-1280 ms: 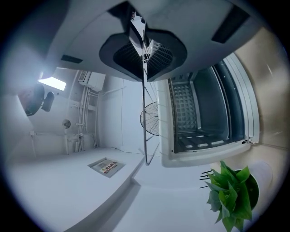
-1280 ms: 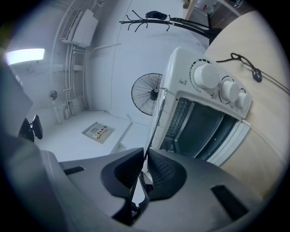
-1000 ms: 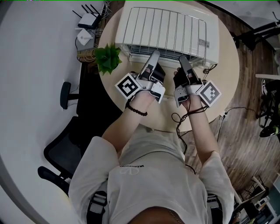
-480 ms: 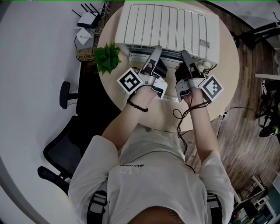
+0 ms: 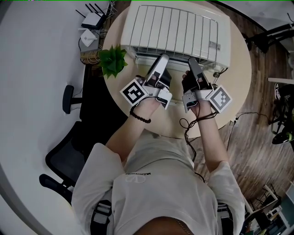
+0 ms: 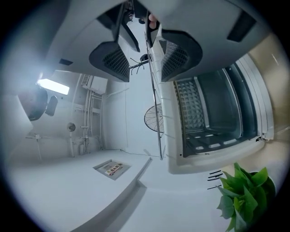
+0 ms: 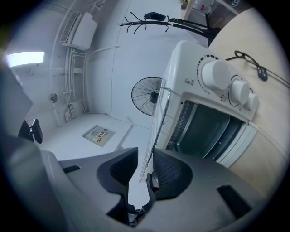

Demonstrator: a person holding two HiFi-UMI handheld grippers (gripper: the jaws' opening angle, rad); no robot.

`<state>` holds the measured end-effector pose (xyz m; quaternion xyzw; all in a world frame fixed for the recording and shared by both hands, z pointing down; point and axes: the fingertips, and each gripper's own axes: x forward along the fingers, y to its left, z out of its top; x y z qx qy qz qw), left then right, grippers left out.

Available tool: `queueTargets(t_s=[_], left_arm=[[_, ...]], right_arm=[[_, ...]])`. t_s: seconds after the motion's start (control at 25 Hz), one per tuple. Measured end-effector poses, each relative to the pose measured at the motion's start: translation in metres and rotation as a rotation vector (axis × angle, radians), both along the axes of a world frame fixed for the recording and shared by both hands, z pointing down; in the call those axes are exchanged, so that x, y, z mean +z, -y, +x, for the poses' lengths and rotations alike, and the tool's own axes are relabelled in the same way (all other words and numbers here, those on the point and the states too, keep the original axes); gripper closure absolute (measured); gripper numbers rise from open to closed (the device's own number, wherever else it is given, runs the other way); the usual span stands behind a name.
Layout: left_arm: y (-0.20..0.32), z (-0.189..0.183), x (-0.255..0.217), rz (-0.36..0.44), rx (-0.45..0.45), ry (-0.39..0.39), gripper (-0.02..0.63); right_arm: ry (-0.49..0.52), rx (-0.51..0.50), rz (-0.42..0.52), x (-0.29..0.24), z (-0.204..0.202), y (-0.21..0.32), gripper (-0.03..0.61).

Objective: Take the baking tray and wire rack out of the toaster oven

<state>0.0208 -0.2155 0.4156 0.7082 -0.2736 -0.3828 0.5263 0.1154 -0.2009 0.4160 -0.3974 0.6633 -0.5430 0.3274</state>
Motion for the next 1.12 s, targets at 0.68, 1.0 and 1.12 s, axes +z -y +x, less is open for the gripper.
queueTargets(t_s=[0.68, 1.0, 1.12], left_arm=[[-0.011, -0.027, 0.127, -0.128, -0.061, 0.108, 0.391], [0.034, -0.025, 0.183, -0.174, -0.127, 0.101, 0.419], [0.042, -0.02, 0.194, -0.182, -0.128, 0.084, 0.419]], right_arm=[[-0.025, 0.031, -0.157, 0.114, -0.011, -0.03, 0.476], [-0.055, 0.087, -0.197, 0.177, -0.009, 0.016, 0.476], [-0.042, 0.114, -0.205, 0.196, -0.004, 0.028, 0.476]])
